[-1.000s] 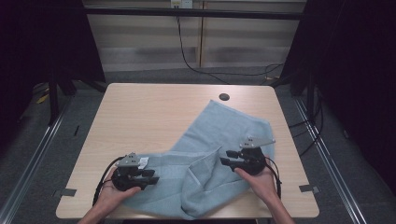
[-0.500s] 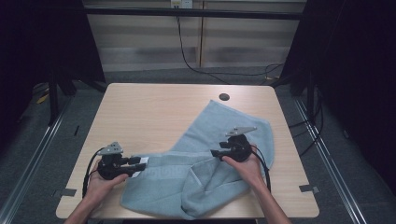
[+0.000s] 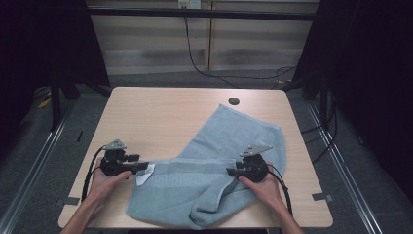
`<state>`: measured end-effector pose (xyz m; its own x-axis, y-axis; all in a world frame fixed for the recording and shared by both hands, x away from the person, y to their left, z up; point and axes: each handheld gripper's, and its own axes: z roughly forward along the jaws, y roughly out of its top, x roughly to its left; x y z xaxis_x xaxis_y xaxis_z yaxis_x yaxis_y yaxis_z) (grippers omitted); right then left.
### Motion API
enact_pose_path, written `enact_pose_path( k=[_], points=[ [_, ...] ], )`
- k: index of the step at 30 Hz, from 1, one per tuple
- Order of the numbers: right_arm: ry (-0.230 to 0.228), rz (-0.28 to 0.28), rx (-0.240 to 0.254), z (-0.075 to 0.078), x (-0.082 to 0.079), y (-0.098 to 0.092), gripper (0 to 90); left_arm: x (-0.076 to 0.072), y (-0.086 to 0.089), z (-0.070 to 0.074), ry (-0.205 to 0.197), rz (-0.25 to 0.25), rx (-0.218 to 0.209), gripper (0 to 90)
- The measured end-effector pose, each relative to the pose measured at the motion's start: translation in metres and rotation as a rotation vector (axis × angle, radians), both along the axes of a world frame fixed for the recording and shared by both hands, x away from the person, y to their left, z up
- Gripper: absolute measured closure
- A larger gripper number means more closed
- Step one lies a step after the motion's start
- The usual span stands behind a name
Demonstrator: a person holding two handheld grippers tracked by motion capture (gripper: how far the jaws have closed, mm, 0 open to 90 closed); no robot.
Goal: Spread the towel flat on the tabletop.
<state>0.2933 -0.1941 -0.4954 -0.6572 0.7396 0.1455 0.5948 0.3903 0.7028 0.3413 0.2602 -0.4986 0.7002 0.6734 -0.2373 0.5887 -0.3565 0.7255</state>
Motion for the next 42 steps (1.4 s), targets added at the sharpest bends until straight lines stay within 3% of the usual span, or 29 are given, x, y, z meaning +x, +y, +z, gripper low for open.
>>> enact_pose_path(
  k=[4,9,12,16,18,21,24,25,27,29,32,35,39,42],
  points=[
    [-0.004,0.023,0.001,-0.002,-0.001,0.003,85.2,-0.003,0.001,-0.005,-0.007,-0.007,0.021,37.1],
    [0.01,0.02,0.002,-0.003,-0.001,0.002,87.9,-0.008,-0.003,-0.006,-0.037,-0.017,0.043,41.5],
    [0.006,0.018,-0.002,-0.004,0.0,0.001,88.0,-0.012,-0.007,-0.005,-0.053,-0.044,0.06,54.9],
    [0.015,-0.019,-0.002,-0.005,0.005,-0.004,88.2,-0.021,-0.017,-0.006,-0.059,-0.119,0.062,73.3],
    [0.009,-0.031,0.008,-0.006,0.008,-0.008,88.3,-0.022,-0.02,-0.006,-0.049,-0.134,0.046,79.8],
    [0.004,-0.054,0.01,-0.006,0.013,-0.012,88.5,-0.021,-0.02,-0.008,-0.019,-0.144,0.005,81.9],
    [0.001,-0.074,0.004,-0.006,0.019,-0.017,88.8,-0.02,-0.021,-0.007,-0.015,-0.15,-0.012,82.7],
    [-0.001,-0.077,-0.001,-0.005,0.022,-0.017,88.9,-0.02,-0.022,-0.003,-0.01,-0.152,-0.058,82.9],
    [-0.008,-0.094,-0.003,-0.004,0.027,-0.02,89.0,-0.022,-0.023,0.003,-0.024,-0.148,-0.091,83.0],
    [-0.028,-0.111,0.05,0.001,0.031,-0.023,89.1,-0.023,-0.022,0.012,-0.04,-0.149,-0.135,83.0],
    [-0.073,-0.115,0.109,0.019,0.028,-0.027,89.2,-0.026,-0.021,0.023,-0.068,-0.146,-0.173,83.0],
    [-0.142,-0.114,0.181,0.049,0.017,-0.03,89.2,-0.032,-0.017,0.046,-0.132,-0.141,-0.221,83.0],
    [-0.235,-0.091,0.221,0.09,0.001,-0.031,89.2,-0.036,-0.007,0.074,-0.201,-0.116,-0.278,83.0],
    [-0.297,-0.08,0.242,0.12,-0.008,-0.036,89.2,-0.037,-0.002,0.095,-0.25,-0.116,-0.29,83.1]
  ],
)
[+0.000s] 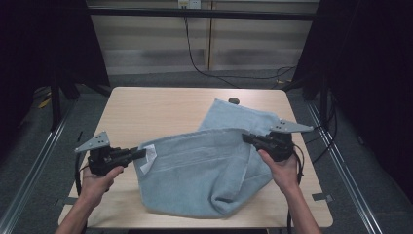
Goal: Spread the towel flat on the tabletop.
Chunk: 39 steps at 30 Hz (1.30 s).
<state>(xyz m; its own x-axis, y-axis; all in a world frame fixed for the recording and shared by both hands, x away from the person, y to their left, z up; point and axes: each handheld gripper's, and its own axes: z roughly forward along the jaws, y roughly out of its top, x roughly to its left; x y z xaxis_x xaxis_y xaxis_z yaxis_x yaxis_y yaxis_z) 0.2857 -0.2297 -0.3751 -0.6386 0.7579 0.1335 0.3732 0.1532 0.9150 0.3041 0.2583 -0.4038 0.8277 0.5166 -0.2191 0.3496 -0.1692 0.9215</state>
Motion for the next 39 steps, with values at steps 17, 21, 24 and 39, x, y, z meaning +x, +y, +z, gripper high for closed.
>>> enact_pose_path(
  k=[17,21,24,39],
  points=[
    [0.016,0.124,0.023,-0.024,-0.089,-0.008,89.2,-0.058,0.006,-0.03,0.033,-0.091,0.043,82.9],
    [0.093,0.199,0.006,-0.058,-0.124,-0.003,89.1,-0.082,0.007,-0.057,0.098,-0.15,0.101,82.4],
    [0.175,0.243,-0.015,-0.078,-0.143,-0.002,88.8,-0.097,0.011,-0.064,0.114,-0.192,0.132,81.0],
    [0.199,0.139,-0.041,-0.081,-0.104,-0.016,56.5,-0.047,0.012,-0.051,0.116,-0.158,0.133,58.7]
  ],
)
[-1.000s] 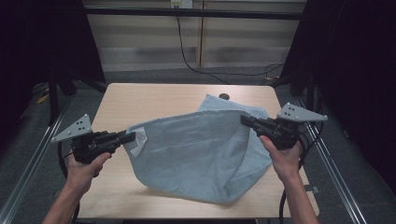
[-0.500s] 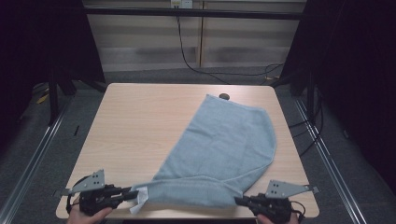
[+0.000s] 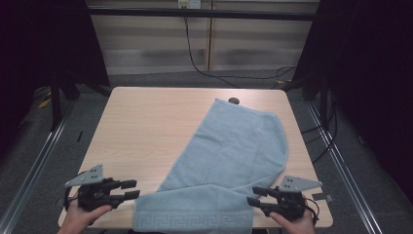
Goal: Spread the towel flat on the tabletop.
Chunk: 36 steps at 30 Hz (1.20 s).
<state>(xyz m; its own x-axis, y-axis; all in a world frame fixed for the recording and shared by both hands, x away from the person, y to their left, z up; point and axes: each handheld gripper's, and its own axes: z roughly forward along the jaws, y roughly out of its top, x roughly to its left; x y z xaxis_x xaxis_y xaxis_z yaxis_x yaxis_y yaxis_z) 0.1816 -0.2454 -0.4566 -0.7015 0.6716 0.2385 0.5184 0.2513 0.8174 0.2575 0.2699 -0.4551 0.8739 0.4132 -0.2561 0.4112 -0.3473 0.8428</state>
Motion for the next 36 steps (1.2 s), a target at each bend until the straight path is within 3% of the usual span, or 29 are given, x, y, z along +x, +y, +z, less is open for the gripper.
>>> enact_pose_path(
  k=[4,6,8,11,13,16,17,18,19,21,27,31,36],
  points=[
    [0.05,-0.016,-0.068,-0.016,0.033,0.005,64.5,0.04,-0.04,-0.018,0.064,-0.035,0.07,64.6],
    [0.067,-0.012,-0.1,-0.022,0.049,0.01,63.1,0.058,-0.065,-0.026,0.089,-0.046,0.096,68.2],
    [0.09,0.007,-0.118,-0.026,0.056,0.015,58.9,0.065,-0.083,-0.031,0.085,-0.058,0.11,68.3],
    [0.105,0.037,-0.15,-0.033,0.059,0.024,51.2,0.065,-0.111,-0.037,0.087,-0.126,0.125,64.6],
    [0.112,0.054,-0.162,-0.037,0.055,0.028,49.0,0.061,-0.121,-0.043,0.056,-0.127,0.214,63.7],
    [0.072,0.071,-0.238,-0.04,0.046,0.034,51.7,0.055,-0.117,-0.048,0.028,-0.113,0.225,69.8],
    [0.062,0.07,-0.26,-0.04,0.043,0.036,57.3,0.055,-0.117,-0.048,0.028,-0.113,0.225,72.8],
    [0.043,0.067,-0.283,-0.038,0.041,0.036,70.0,0.051,-0.113,-0.047,0.007,-0.104,0.244,74.7],
    [0.037,0.071,-0.281,-0.038,0.039,0.036,80.4,0.048,-0.109,-0.048,0.005,-0.091,0.235,74.7],
    [0.03,0.078,-0.284,-0.036,0.036,0.037,85.1,0.044,-0.106,-0.049,-0.008,-0.09,0.236,75.3],
    [-0.003,0.038,-0.14,-0.017,0.018,0.017,87.3,0.022,-0.082,-0.047,0.02,-0.061,0.23,76.4],
    [-0.034,0.019,-0.113,-0.007,0.003,0.001,87.2,-0.001,-0.059,-0.047,0.065,-0.054,0.213,77.0],
    [-0.044,0.02,-0.107,-0.003,-0.018,-0.01,86.9,-0.018,-0.052,-0.046,0.084,-0.075,0.209,77.5]
  ],
)
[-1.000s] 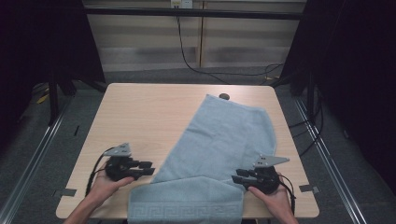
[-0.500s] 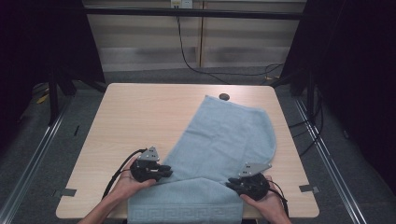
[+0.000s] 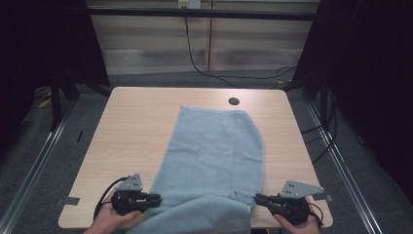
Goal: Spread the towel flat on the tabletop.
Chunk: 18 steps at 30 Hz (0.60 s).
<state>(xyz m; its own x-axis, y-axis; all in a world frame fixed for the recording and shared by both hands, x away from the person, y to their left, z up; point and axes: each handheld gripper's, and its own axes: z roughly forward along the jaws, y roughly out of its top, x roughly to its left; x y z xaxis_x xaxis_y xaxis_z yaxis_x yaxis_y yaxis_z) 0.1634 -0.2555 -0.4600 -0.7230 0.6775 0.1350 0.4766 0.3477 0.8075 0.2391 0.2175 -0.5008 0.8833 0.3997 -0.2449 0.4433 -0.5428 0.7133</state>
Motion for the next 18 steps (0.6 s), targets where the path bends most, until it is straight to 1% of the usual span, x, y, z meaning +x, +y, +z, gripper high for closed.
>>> enact_pose_path(
  k=[1,2,3,4,5,6,7,8,9,10,11,12,13,14,15,16,17,18],
  points=[
    [0.013,0.021,-0.031,-0.003,-0.01,0.0,85.9,-0.006,0.002,0.001,0.01,-0.009,0.003,77.6],
    [0.014,0.027,-0.03,-0.004,-0.013,-0.001,84.4,-0.01,0.003,0.001,0.01,0.0,0.004,77.5],
    [0.025,0.036,-0.025,-0.006,-0.017,-0.002,81.8,-0.012,0.004,0.002,0.01,-0.005,-0.001,74.9],
    [0.023,0.03,-0.027,-0.006,-0.02,-0.003,79.2,-0.012,0.004,0.002,0.019,-0.011,-0.008,71.1],
    [0.019,0.021,-0.013,-0.006,-0.021,-0.005,76.4,-0.01,0.005,0.002,0.034,-0.01,-0.027,68.6],
    [0.02,0.015,0.025,-0.005,-0.02,-0.008,72.4,-0.006,0.005,0.003,0.038,-0.001,-0.039,67.8],
    [0.02,0.015,0.025,-0.005,-0.02,-0.008,72.4,-0.006,0.005,0.003,0.038,-0.001,-0.039,66.4],
    [0.021,-0.009,0.046,-0.003,-0.013,-0.01,69.9,0.005,0.003,0.006,0.029,0.012,-0.054,66.2],
    [0.019,-0.012,0.038,-0.002,-0.009,-0.009,69.0,0.015,0.0,0.007,0.027,0.023,-0.065,65.9],
    [0.021,-0.023,0.038,-0.002,0.0,-0.007,67.0,0.015,0.0,0.007,0.027,0.023,-0.065,65.2],
    [0.03,-0.025,0.047,-0.003,0.008,-0.005,67.0,0.034,-0.007,0.01,0.014,0.037,-0.057,64.2],
    [0.033,-0.018,0.048,-0.004,0.017,-0.002,66.7,0.041,-0.01,0.011,0.008,0.046,-0.058,63.7],
    [0.035,-0.016,0.041,-0.005,0.025,0.0,65.6,0.05,-0.016,0.011,0.011,0.054,-0.058,63.5],
    [0.047,-0.018,0.036,-0.007,0.035,0.004,64.8,0.061,-0.023,0.011,-0.003,0.061,-0.045,63.2],
    [0.047,-0.018,0.036,-0.007,0.035,0.004,64.8,0.061,-0.023,0.011,-0.003,0.061,-0.045,63.0],
    [0.058,-0.015,0.032,-0.01,0.047,0.009,64.7,0.069,-0.029,0.011,-0.008,0.062,-0.037,63.0],
    [0.062,-0.023,0.01,-0.014,0.065,0.016,62.8,0.075,-0.035,0.011,-0.009,0.063,-0.033,62.7],
    [0.069,-0.024,0.004,-0.016,0.074,0.019,62.5,0.086,-0.045,0.007,-0.04,0.081,0.002,62.9]
  ],
)
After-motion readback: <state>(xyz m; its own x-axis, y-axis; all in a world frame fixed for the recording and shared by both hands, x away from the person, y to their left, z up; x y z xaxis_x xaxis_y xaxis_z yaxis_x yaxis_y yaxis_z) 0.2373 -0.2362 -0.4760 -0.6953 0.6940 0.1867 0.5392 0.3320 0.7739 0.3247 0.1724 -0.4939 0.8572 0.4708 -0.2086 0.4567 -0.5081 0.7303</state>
